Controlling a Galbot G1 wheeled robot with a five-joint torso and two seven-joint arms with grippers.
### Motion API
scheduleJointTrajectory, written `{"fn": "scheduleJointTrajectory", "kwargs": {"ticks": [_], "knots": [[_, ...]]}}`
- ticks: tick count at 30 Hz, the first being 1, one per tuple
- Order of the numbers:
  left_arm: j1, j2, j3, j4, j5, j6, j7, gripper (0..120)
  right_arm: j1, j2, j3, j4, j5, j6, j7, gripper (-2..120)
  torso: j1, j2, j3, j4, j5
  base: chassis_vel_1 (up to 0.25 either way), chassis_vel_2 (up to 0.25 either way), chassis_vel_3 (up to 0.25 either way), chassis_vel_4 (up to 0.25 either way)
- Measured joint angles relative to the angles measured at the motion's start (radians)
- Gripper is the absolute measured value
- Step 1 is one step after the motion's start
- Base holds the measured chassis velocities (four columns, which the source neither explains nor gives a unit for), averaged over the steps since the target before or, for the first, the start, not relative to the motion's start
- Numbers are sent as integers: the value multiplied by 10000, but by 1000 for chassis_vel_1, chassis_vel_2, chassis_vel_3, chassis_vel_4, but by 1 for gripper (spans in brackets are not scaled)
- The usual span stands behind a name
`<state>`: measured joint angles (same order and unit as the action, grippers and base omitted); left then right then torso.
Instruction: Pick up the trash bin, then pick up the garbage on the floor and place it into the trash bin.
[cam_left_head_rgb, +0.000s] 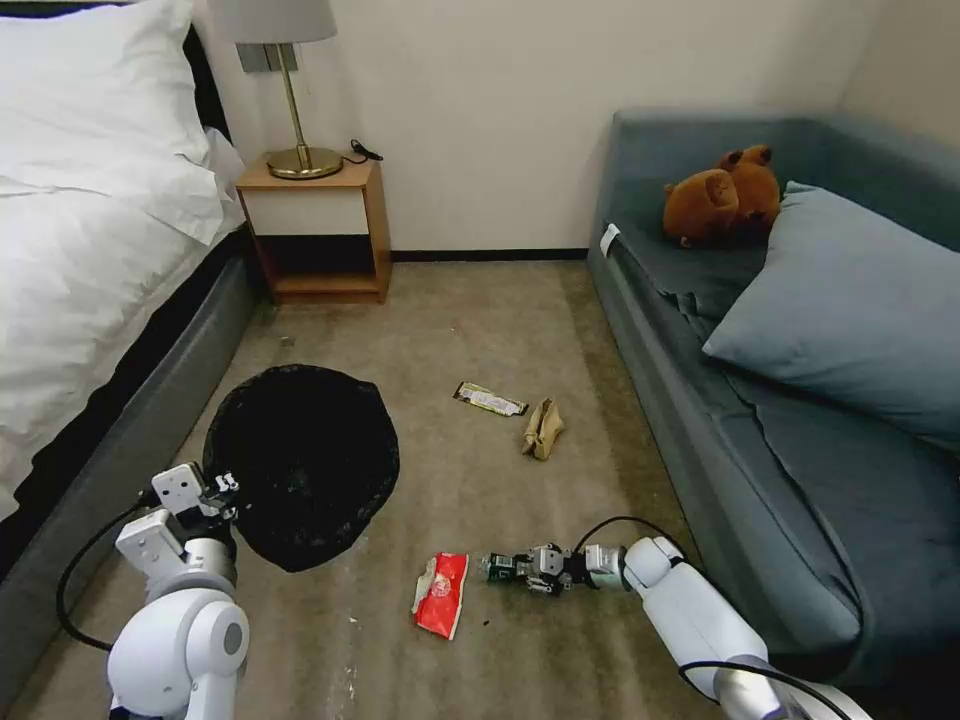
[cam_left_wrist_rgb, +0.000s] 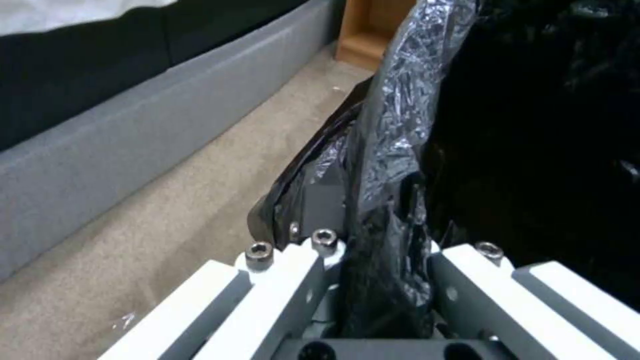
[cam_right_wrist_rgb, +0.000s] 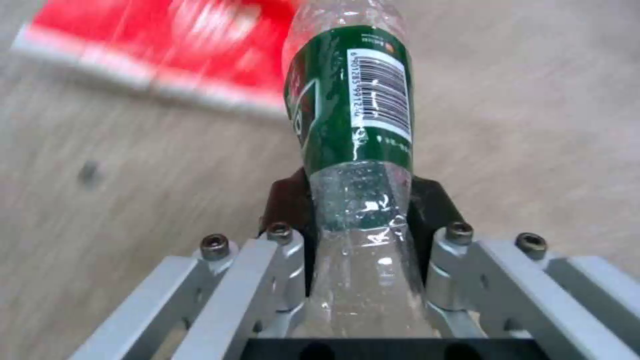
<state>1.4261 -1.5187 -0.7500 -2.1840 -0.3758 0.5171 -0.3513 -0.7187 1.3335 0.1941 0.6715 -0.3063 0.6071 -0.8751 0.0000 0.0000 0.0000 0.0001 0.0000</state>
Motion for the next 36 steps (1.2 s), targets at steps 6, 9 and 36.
{"fn": "scheduleJointTrajectory", "kwargs": {"ticks": [6, 9, 36], "knots": [[-115, 21, 87, 349, -14, 2, -10, 1, -784, -382, 7, 1934, 2297, -583, 549, 22, 0, 0, 0, -2, 0, 0, 0, 0, 0], [-165, 42, 115, 541, -55, -28, 0, 1, -1189, -471, -51, 2863, 3497, -908, 1487, 22, 0, 0, 0, -3, -2, 0, 0, 0, 0], [-555, -142, 489, 1381, -304, -293, 331, 1, -1299, 689, -4008, 9470, 7825, -3017, 8395, 22, 0, 2, 0, -1, -1, 0, 0, 0, 0]]}}
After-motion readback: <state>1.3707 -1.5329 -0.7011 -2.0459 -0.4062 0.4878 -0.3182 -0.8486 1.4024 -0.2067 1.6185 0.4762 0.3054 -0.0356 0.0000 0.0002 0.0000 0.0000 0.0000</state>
